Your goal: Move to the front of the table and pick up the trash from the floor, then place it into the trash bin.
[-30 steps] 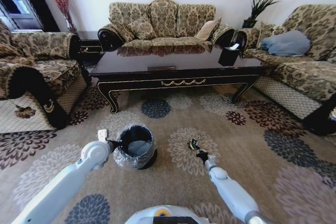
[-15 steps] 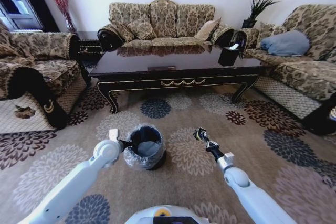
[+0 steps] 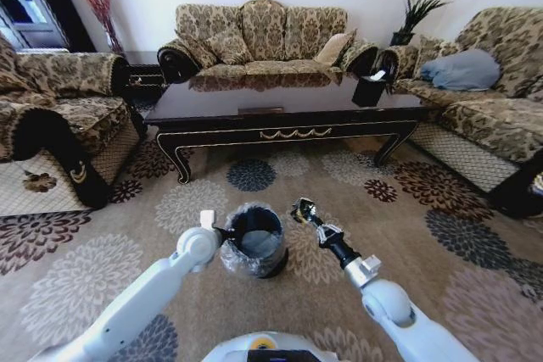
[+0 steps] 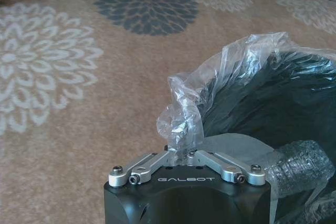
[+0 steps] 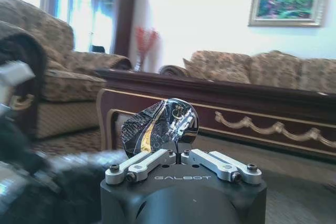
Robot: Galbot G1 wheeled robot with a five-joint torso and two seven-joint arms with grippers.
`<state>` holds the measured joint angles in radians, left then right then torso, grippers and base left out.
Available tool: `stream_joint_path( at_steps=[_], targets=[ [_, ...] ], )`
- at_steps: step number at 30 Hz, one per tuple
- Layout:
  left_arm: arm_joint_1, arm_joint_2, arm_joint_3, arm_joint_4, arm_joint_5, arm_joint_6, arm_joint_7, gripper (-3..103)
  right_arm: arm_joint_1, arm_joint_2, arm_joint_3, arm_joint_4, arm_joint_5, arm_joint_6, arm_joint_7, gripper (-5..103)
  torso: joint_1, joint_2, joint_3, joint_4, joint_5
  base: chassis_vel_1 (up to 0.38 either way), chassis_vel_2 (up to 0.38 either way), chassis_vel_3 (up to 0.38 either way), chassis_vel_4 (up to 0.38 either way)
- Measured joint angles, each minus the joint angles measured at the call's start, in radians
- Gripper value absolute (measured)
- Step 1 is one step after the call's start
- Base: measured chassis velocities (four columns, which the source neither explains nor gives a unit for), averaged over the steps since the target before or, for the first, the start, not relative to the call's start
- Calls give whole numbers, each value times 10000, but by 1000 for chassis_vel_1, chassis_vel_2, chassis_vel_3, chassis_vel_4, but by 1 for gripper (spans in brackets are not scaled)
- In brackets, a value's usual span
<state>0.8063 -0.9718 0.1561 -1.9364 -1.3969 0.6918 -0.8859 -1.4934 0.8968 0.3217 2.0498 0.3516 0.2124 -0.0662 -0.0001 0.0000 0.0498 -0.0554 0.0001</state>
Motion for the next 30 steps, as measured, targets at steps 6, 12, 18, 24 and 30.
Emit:
stream_joint_path(
  at_steps=[6, 12, 18, 24, 30],
  targets=[
    [-178, -225, 493, 27, 6, 18, -155, 2, -337, -105, -219, 511, -422, -11, -138, 0, 0, 0, 0, -1, -1, 0, 0, 0, 0],
    [-377, -424, 781, 83, -3, 22, -279, 2, -553, -187, -372, 464, -1003, 128, -280, 0, 0, 0, 0, -2, -1, 0, 0, 0, 0],
    [-311, -512, 789, 38, 12, 23, -356, 2, -738, -210, -291, 199, -1230, 592, -1185, 5, 0, 0, 0, -2, -1, 0, 0, 0, 0],
    [-150, -467, 747, -29, 115, 27, -370, 2, -719, -60, -366, -104, -1546, 875, -1332, 27, 0, 0, 0, -1, -1, 0, 0, 0, 0],
    [-103, -416, 575, -55, 113, 41, -364, 2, -642, -60, -325, -110, -1257, 806, -1169, 54, 0, 0, 0, -4, -1, 0, 0, 0, 0]
  ],
)
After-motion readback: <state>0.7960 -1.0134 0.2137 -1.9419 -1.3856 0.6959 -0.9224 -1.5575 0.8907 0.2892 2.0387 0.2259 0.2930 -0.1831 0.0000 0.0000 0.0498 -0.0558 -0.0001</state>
